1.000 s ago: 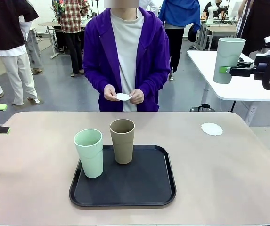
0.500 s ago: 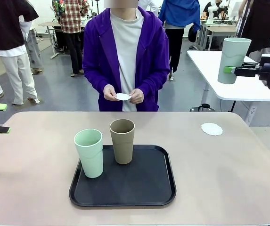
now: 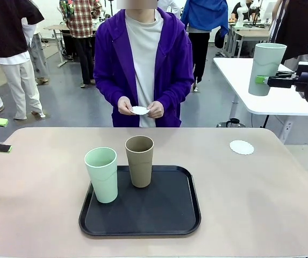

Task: Place coasters on the table and set cups on them.
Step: Pick up one Reusable plastic cup and place it on a coaster set by the human.

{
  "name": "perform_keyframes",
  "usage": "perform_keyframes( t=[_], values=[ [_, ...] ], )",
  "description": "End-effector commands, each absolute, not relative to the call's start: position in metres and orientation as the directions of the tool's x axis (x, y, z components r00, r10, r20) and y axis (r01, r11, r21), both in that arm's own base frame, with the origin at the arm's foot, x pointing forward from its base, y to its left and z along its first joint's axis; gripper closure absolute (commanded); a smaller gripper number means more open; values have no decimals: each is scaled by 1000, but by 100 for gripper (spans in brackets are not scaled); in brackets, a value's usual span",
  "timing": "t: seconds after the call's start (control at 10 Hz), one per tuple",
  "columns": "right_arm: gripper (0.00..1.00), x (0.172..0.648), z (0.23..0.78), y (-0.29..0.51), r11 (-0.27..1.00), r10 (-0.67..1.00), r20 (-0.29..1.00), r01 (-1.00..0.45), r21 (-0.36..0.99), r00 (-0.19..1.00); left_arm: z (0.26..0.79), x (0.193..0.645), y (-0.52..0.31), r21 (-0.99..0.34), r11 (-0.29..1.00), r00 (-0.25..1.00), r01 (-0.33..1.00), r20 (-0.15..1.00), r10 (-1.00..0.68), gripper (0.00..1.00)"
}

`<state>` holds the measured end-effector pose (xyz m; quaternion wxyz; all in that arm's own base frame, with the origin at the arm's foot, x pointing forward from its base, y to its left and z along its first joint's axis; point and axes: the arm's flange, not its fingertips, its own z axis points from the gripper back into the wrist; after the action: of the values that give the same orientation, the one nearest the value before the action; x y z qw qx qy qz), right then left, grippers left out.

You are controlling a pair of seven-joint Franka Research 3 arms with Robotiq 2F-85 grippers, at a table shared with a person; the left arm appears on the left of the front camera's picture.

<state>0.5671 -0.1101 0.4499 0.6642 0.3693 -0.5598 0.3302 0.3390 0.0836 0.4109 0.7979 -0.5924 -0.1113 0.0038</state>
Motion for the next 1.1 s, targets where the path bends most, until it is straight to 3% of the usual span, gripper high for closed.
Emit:
perform_keyframes(
  t=[0.0, 0.3, 1.0],
  values=[
    [17, 567, 450, -110, 509, 25, 988, -852, 121, 155, 411, 339, 85, -946, 291, 972, 140, 187, 140, 0],
    [17, 586, 401, -128, 328, 30, 998, -944, 43, 56, 411, 339, 85, -946, 291, 972, 140, 187, 140, 0],
    [17, 604, 305, -137, 226, 108, 992, -974, 36, 62, 411, 339, 85, -946, 291, 972, 140, 187, 140, 0]
  ],
)
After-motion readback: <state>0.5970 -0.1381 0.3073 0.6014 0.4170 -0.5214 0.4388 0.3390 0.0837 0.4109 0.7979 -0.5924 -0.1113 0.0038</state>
